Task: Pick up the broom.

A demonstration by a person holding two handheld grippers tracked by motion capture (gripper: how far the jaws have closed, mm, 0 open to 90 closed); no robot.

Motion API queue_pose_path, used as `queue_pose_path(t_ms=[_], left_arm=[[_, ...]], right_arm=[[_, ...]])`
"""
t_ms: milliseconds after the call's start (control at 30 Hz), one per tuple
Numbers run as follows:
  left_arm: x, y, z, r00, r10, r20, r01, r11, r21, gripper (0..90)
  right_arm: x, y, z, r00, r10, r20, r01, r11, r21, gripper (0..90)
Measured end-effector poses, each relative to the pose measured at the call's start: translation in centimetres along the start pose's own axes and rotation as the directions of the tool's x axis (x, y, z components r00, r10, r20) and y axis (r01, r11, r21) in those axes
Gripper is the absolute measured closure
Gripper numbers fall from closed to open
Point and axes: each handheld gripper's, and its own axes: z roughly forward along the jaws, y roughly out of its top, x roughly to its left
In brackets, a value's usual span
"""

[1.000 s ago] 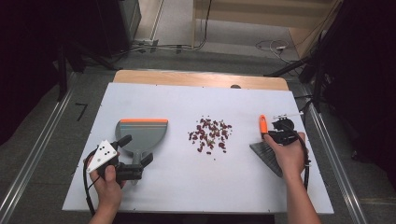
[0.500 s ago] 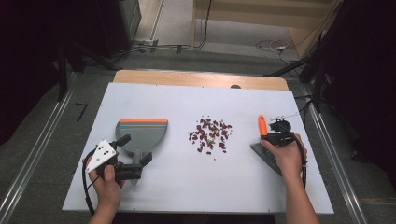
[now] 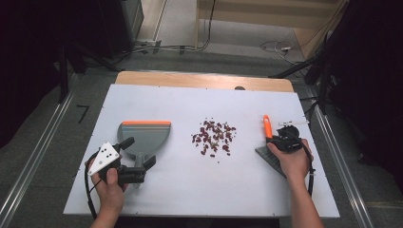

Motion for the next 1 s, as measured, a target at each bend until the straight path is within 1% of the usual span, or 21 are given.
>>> queue_pose_path(t_ms=[33, 67, 167, 267, 333, 400, 433, 500, 567, 600, 633, 667, 733, 767, 800, 900, 1000], left_arm=[[0.0, 0.0, 0.0, 1.0, -0.001, -0.002, 0.001, 1.0, 0.0, 0.0], [0.0, 0.0, -0.1, 1.0, 0.0, -0.002, 0.0, 1.0, -0.002, 0.0], [0.0, 0.1, -0.2, 1.0, -0.002, -0.004, 0.002, 1.0, -0.005, 0.0], [0.0, 0.2, -0.2, 1.0, -0.002, -0.007, 0.002, 0.9999, -0.011, 0.0], [0.0, 0.2, -0.2, 1.0, -0.003, -0.006, 0.003, 0.9999, -0.011, 0.0], [-0.2, 0.2, -0.1, 1.0, 0.0, -0.001, -0.001, 0.9999, -0.011, 0.0], [-0.3, 0.3, -0.1, 1.0, 0.002, 0.001, -0.002, 0.9999, -0.01, 0.0], [-0.4, 0.3, 0.0, 1.0, 0.002, 0.005, -0.002, 0.9999, -0.011, 0.0], [-0.4, 0.3, 0.0, 0.9999, 0.005, 0.01, -0.004, 0.9999, -0.01, 0.0], [-0.5, 0.3, 0.0, 0.9999, 0.004, 0.013, -0.004, 0.9999, -0.011, 0.0], [-0.5, 0.3, 0.1, 0.9999, 0.003, 0.015, -0.003, 0.9999, -0.013, 0.0], [-0.5, 0.4, 0.0, 0.9999, 0.005, 0.015, -0.005, 0.9999, -0.013, 0.0], [-0.6, 0.4, 0.0, 0.9998, 0.006, 0.019, -0.006, 0.9999, -0.015, 0.0], [-0.6, 0.4, 0.0, 0.9998, 0.007, 0.021, -0.007, 0.9998, -0.016, 0.0], [-0.7, 0.4, 0.0, 0.9997, 0.003, 0.023, -0.003, 0.9998, -0.019, 0.0], [-0.8, 0.5, 0.1, 0.9997, 0.009, 0.024, -0.009, 0.9998, -0.017, 0.0], [-1.0, 0.6, 0.1, 0.9994, 0.02, 0.027, -0.019, 0.9997, -0.015, 0.0]], right_arm=[[-0.1, -0.1, -0.2, 1.0, -0.004, -0.008, 0.004, 1.0, -0.017, 66.9], [-0.1, -0.2, -0.5, 0.9999, 0.004, -0.016, -0.004, 0.999, -0.039, 67.0], [-0.1, -0.7, -1.3, 0.9998, 0.0, -0.018, -0.002, 0.995, -0.104, 67.9], [-0.3, -1.2, -2.3, 0.9991, 0.023, -0.036, -0.029, 0.984, -0.178, 68.0], [-0.4, -1.6, -2.6, 0.9993, 0.026, -0.026, -0.03, 0.981, -0.194, 68.1], [-0.5, -1.9, -3.0, 0.9987, 0.028, -0.042, -0.037, 0.972, -0.232, 68.1], [-0.6, -2.0, -3.2, 0.9986, 0.033, -0.042, -0.042, 0.969, -0.243, 68.1], [-0.6, -2.2, -3.6, 0.998, 0.034, -0.054, -0.048, 0.958, -0.284, 68.2], [-0.6, -2.5, -3.9, 0.9981, 0.04, -0.046, -0.053, 0.947, -0.316, 68.2], [-0.6, -2.6, -4.1, 0.9977, 0.041, -0.054, -0.056, 0.941, -0.335, 68.2], [-0.6, -2.8, -4.3, 0.9973, 0.046, -0.058, -0.064, 0.931, -0.36, 68.3], [-0.7, -2.9, -4.4, 0.9972, 0.049, -0.056, -0.067, 0.925, -0.375, 68.3], [-0.8, -3.1, -4.9, 0.9963, 0.055, -0.066, -0.077, 0.909, -0.41, 68.6], [-0.8, -3.1, -5.1, 0.9962, 0.062, -0.061, -0.082, 0.904, -0.42, 68.6], [-0.8, -3.0, -5.3, 0.9957, 0.065, -0.066, -0.087, 0.9, -0.427, 68.7], [-0.5, -3.1, -6.0, 0.9959, 0.068, -0.06, -0.088, 0.884, -0.46, 68.9], [-0.3, -3.0, -6.6, 0.9952, 0.066, -0.073, -0.094, 0.864, -0.495, 69.1]])
